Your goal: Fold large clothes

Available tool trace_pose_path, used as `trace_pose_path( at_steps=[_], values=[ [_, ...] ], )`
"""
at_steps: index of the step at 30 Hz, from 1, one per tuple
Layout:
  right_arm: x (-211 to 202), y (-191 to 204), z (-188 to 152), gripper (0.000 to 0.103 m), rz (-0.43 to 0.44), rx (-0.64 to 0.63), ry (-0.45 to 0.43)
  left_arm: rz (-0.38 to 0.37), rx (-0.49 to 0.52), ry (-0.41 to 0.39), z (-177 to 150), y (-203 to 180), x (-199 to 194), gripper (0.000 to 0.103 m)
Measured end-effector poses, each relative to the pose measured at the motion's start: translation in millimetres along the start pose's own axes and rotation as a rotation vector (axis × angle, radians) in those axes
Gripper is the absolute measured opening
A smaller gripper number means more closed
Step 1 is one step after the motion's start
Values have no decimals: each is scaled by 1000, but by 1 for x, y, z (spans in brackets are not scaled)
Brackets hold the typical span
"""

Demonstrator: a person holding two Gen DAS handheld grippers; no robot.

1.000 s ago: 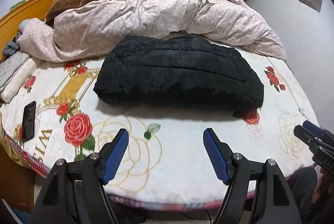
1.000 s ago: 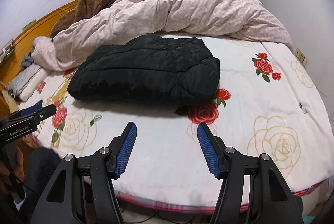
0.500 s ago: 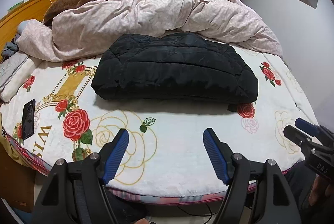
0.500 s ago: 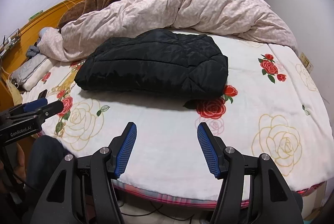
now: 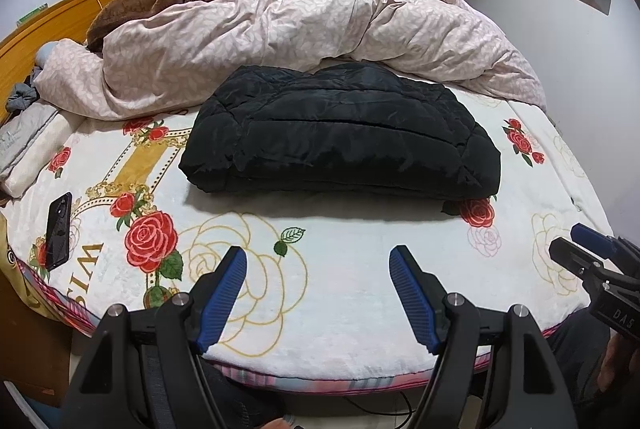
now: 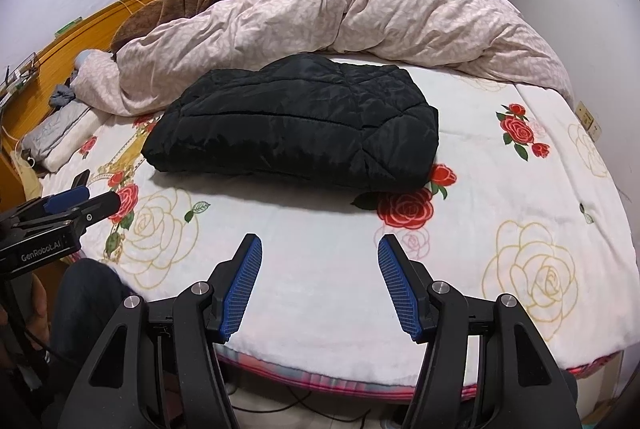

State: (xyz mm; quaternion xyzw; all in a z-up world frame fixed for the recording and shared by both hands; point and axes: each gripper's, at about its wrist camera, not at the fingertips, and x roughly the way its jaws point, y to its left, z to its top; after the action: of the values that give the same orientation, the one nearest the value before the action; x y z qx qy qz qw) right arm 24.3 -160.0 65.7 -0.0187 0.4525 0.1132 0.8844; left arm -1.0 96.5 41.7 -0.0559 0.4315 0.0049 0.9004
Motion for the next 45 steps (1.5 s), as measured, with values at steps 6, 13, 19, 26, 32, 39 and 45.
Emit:
trace_pose_path(
  at_steps=[6,13,19,26,32,39,45],
  values=[
    [0,-1,-1,61,-3,2,8,0,-2,3,-1,-2,-1,76],
    [-1,-2,-1,61,-1,2,9,-2,-5,3,-4,-1,-2,76],
    [-1,0,-1,61,-5,2,8,-3,-5,3,-5,0,-3,76],
    [-1,1,-1,61,-4,2,9,-7,-3,3,-6,2,-3,76],
    [-3,3,-2,61,-1,2,10,-7,1,2,-5,4,-3,76],
    [-3,3,-2,61,-1,1,10,-11,3,5,-4,5,-2,76],
    [-3,4,-2,61,-1,1,11,-5,1,2,-6,6,-4,76]
  ],
)
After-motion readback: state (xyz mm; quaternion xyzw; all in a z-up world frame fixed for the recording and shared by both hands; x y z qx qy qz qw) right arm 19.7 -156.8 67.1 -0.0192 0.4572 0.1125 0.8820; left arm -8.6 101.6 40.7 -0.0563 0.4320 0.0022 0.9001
